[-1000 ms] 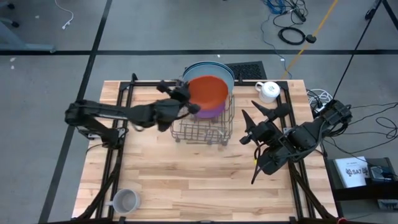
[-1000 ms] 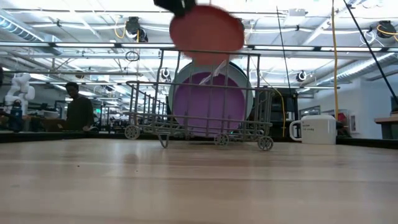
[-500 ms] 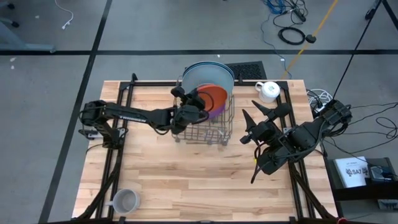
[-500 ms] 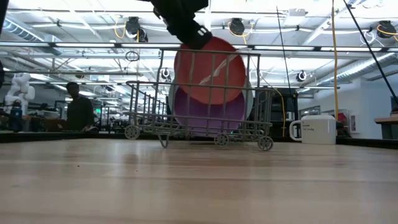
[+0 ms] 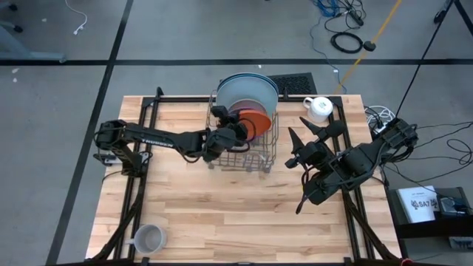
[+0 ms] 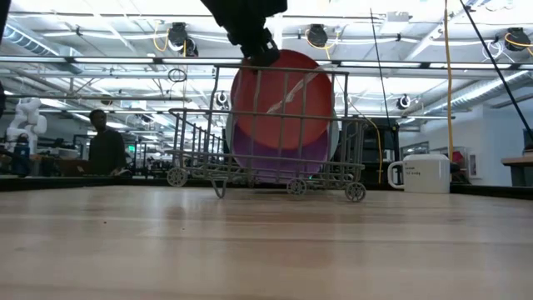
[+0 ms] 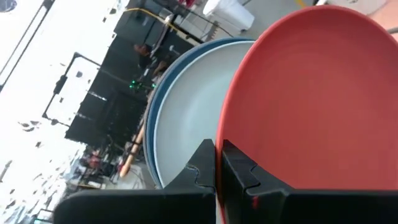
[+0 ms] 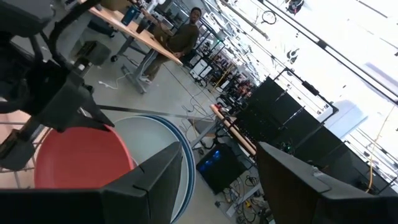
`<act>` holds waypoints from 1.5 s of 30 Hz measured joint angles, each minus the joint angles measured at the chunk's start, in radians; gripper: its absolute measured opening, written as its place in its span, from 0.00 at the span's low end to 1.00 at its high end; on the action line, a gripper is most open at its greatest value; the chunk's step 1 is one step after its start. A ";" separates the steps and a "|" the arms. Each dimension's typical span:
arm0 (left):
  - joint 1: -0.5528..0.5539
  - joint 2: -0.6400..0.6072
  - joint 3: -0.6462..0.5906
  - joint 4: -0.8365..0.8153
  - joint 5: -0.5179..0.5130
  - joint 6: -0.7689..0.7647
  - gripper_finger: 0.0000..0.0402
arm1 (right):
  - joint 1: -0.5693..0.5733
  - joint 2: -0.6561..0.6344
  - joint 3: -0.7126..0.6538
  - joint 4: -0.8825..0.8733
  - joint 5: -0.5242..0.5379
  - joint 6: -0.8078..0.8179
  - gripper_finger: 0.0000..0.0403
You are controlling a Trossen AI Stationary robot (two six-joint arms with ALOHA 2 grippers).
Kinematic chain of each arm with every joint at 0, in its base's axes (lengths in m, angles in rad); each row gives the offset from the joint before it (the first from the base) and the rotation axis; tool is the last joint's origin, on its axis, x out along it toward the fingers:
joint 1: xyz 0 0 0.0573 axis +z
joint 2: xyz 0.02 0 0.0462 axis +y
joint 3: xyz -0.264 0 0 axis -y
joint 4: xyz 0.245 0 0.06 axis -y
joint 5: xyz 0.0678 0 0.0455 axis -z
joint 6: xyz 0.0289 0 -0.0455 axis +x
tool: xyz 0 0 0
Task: Sort dishes
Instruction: Put the orange plate into the dish rack
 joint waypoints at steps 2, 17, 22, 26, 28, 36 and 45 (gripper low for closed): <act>-0.001 0.000 0.000 0.000 -0.001 0.033 0.00 | 0.000 0.000 0.000 0.000 0.000 0.000 0.49; 0.000 0.003 0.000 -0.037 0.008 0.038 0.00 | 0.000 0.000 0.000 0.003 0.000 0.001 0.49; 0.003 0.004 0.000 -0.035 0.024 0.036 0.00 | 0.000 0.000 0.000 0.006 0.000 0.001 0.49; 0.011 0.016 0.000 -0.037 0.048 0.015 0.00 | 0.000 0.000 0.000 0.006 0.000 0.001 0.49; 0.019 0.024 0.000 -0.044 0.048 0.014 0.00 | 0.000 0.000 0.000 0.007 0.000 0.001 0.49; 0.043 0.051 0.000 -0.041 0.049 0.015 0.00 | 0.000 0.000 0.000 0.009 0.000 0.000 0.49; 0.059 0.051 0.002 -0.062 0.072 0.012 0.00 | 0.000 0.000 0.000 0.008 0.000 0.000 0.49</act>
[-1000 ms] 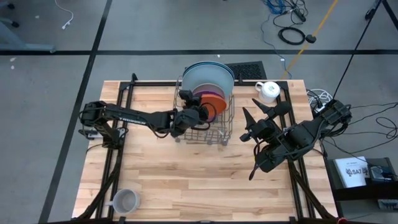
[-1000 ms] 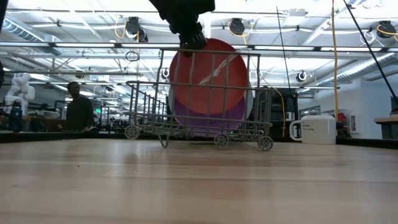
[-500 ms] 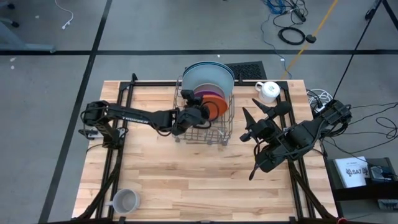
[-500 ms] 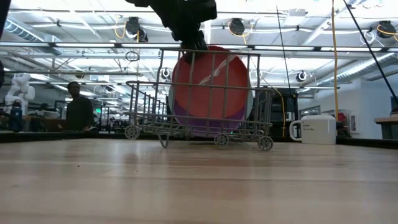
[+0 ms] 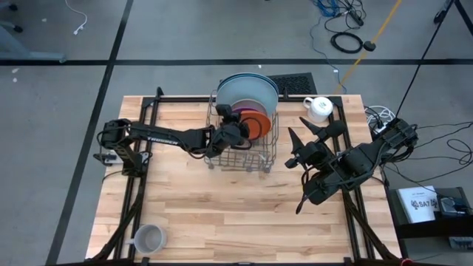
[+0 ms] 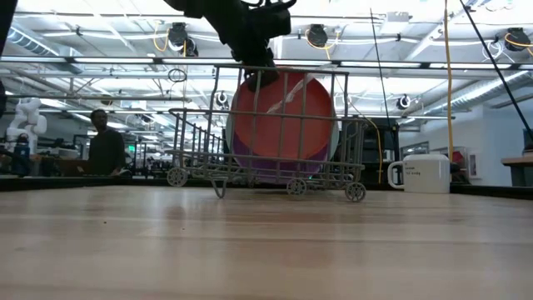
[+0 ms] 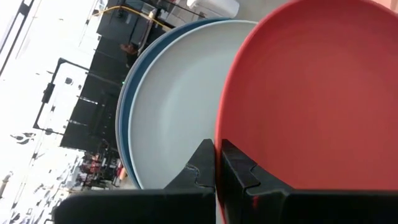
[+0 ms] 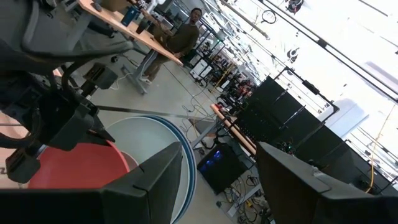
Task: Sort dishes
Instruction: Put the orange plate into the dish rack
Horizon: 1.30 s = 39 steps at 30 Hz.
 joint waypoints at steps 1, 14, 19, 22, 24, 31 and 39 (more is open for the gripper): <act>0.001 0.000 0.000 -0.006 0.003 0.000 0.00 | 0.000 0.000 0.000 0.000 0.000 0.000 0.49; 0.002 0.001 -0.002 0.068 0.028 0.109 0.00 | 0.000 0.000 0.000 0.000 0.000 0.000 0.49; 0.002 0.001 -0.002 0.067 0.031 0.115 0.00 | 0.000 0.000 0.000 0.000 0.000 0.000 0.49; 0.004 0.001 -0.002 0.054 0.041 0.109 0.00 | 0.000 0.000 0.000 0.000 0.000 0.000 0.49; 0.009 0.001 -0.004 0.047 0.050 0.106 0.00 | 0.000 0.000 0.000 0.001 0.000 0.000 0.49; 0.020 -0.003 -0.054 0.060 0.051 0.079 0.00 | 0.000 0.000 0.000 0.003 0.000 0.003 0.49; 0.002 -0.003 -0.073 0.069 0.069 0.046 0.00 | 0.000 0.000 0.000 0.002 0.000 0.003 0.49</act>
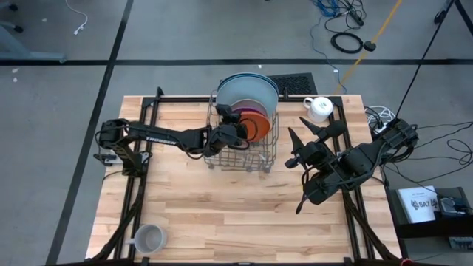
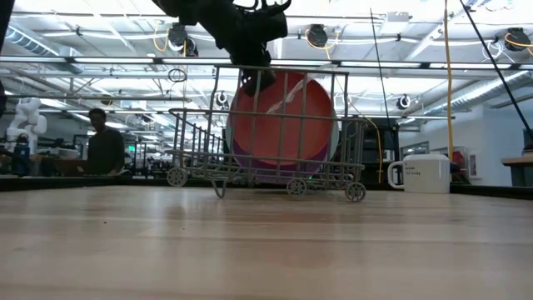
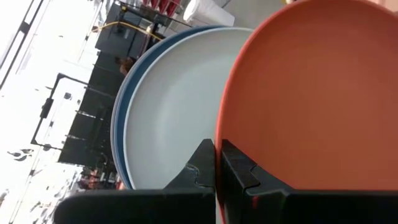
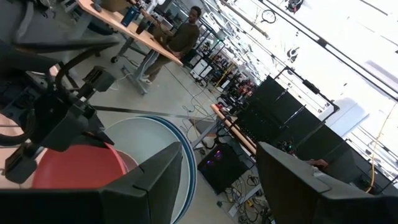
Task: Sort dishes
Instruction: Put the orange plate into the dish rack
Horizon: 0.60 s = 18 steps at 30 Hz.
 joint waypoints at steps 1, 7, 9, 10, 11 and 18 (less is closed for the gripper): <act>-0.004 0.000 0.000 0.008 -0.001 0.000 0.00 | 0.000 0.000 0.000 0.000 0.000 0.000 0.49; -0.020 0.002 -0.007 0.030 0.003 0.001 0.00 | 0.000 0.000 0.000 0.000 0.000 0.000 0.49; -0.026 0.002 -0.014 0.045 0.000 0.008 0.00 | 0.000 0.000 0.000 0.000 0.000 0.000 0.49; -0.030 0.002 -0.017 0.049 -0.004 0.010 0.00 | 0.000 0.000 0.000 0.000 0.000 0.000 0.49; -0.033 0.002 -0.019 0.050 -0.005 0.010 0.00 | 0.000 0.000 0.000 0.000 0.000 0.000 0.49; -0.054 0.002 -0.039 0.053 -0.005 -0.035 0.00 | 0.000 0.000 0.000 0.000 0.000 0.000 0.49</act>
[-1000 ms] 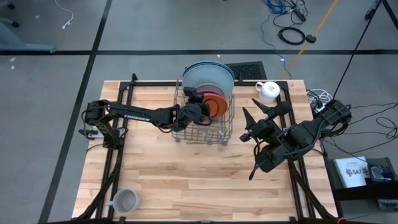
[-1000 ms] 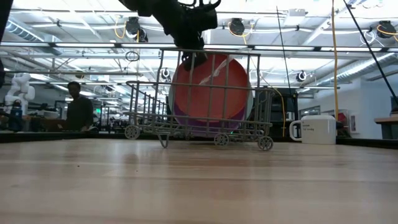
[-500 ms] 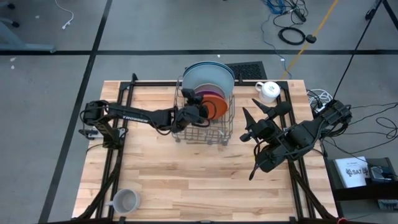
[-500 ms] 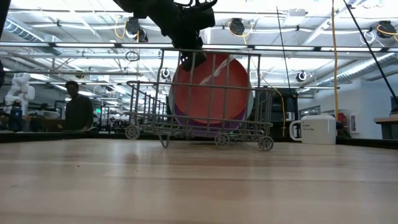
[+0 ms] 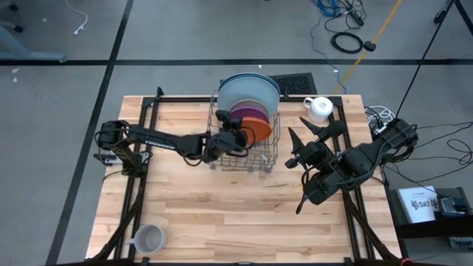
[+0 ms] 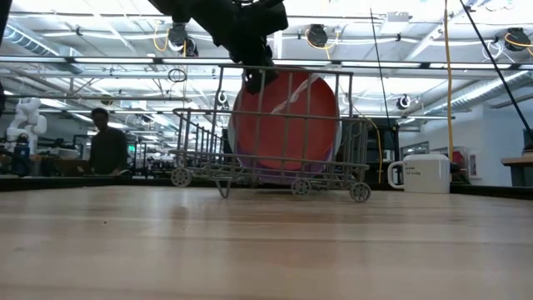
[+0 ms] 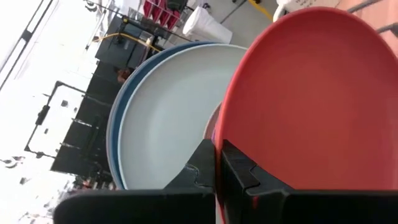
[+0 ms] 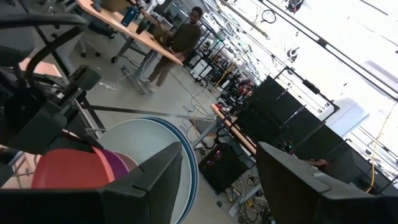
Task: Sort dishes
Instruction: Put the orange plate into the dish rack
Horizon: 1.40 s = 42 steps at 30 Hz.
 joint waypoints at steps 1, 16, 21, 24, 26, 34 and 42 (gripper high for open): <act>-0.002 0.000 -0.002 0.000 0.000 -0.016 0.00 | 0.000 0.000 0.000 0.000 0.000 0.000 0.49; -0.018 0.002 -0.004 0.010 -0.037 -0.092 0.11 | 0.000 0.000 0.000 0.003 0.000 0.000 0.49; -0.019 0.004 -0.006 0.012 -0.055 -0.090 0.18 | 0.000 0.000 0.000 0.003 0.000 0.000 0.49; -0.019 0.005 -0.006 0.011 -0.056 -0.090 0.23 | 0.000 0.000 0.000 0.003 0.000 0.000 0.49; -0.019 0.006 -0.007 0.011 -0.057 -0.090 0.25 | 0.000 0.000 0.000 0.003 0.000 0.000 0.49; -0.020 0.007 0.021 0.005 -0.118 -0.060 0.34 | 0.000 0.000 0.000 0.003 0.000 0.000 0.49; -0.020 0.005 0.058 -0.006 -0.180 -0.028 0.40 | 0.000 0.000 0.000 0.003 0.000 0.000 0.49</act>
